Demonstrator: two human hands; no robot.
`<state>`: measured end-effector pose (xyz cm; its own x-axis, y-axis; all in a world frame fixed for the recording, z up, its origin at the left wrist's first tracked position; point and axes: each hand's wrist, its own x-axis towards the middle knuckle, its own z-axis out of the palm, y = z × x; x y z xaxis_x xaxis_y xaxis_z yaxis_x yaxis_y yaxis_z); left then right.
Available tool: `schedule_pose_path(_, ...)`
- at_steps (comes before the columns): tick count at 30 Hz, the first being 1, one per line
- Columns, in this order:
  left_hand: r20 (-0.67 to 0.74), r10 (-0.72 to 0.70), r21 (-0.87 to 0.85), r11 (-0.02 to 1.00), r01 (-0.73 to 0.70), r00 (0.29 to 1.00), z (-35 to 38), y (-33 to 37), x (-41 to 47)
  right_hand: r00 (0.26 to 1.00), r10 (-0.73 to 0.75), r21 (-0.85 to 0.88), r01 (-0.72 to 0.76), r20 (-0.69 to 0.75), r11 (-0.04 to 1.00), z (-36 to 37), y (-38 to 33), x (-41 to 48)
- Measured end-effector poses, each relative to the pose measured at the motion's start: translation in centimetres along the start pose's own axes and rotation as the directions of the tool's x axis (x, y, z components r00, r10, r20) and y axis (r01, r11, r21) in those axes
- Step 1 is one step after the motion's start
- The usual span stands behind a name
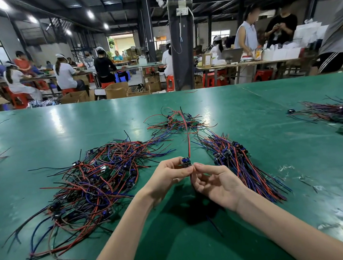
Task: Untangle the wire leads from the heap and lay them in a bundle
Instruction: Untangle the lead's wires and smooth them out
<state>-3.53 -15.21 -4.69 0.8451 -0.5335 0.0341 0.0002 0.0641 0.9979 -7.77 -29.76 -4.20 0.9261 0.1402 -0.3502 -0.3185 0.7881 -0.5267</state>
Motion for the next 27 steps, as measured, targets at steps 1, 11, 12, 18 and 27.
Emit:
schedule_pose_path(1, 0.006, -0.006, -0.001, 1.0, 0.006, 1.0, 0.0, 0.0, 0.0, 1.0, 0.001, -0.004, -0.001, 0.009, 1.0, 0.1, 0.0, -0.1)
schedule_pose_path(11, 0.093, -0.034, -0.196, 0.979, 0.052, 0.995, -1.0, 1.5, -0.4, 0.893, -0.435, -0.585, 0.416, 0.117, 0.696, 0.1, 1.8, -0.1)
schedule_pose_path(12, 0.111, -0.042, -0.242, 0.968, 0.068, 0.993, -1.1, 1.7, -0.5, 0.803, -0.558, -0.772, 0.487, 0.21, 0.409, -0.2, 2.1, -0.2)
schedule_pose_path(18, 0.286, -0.07, -0.299, 0.941, 0.159, 0.956, -1.9, 2.3, -1.1, 0.526, -0.439, -0.685, 0.565, 0.729, -0.46, -1.1, 2.8, -0.3)
schedule_pose_path(27, 0.403, -0.083, -0.24, 0.951, 0.193, 0.911, -3.1, 1.3, -0.9, 0.551, -0.412, -0.688, 0.593, 0.726, -0.418, -0.8, 2.0, -0.6)
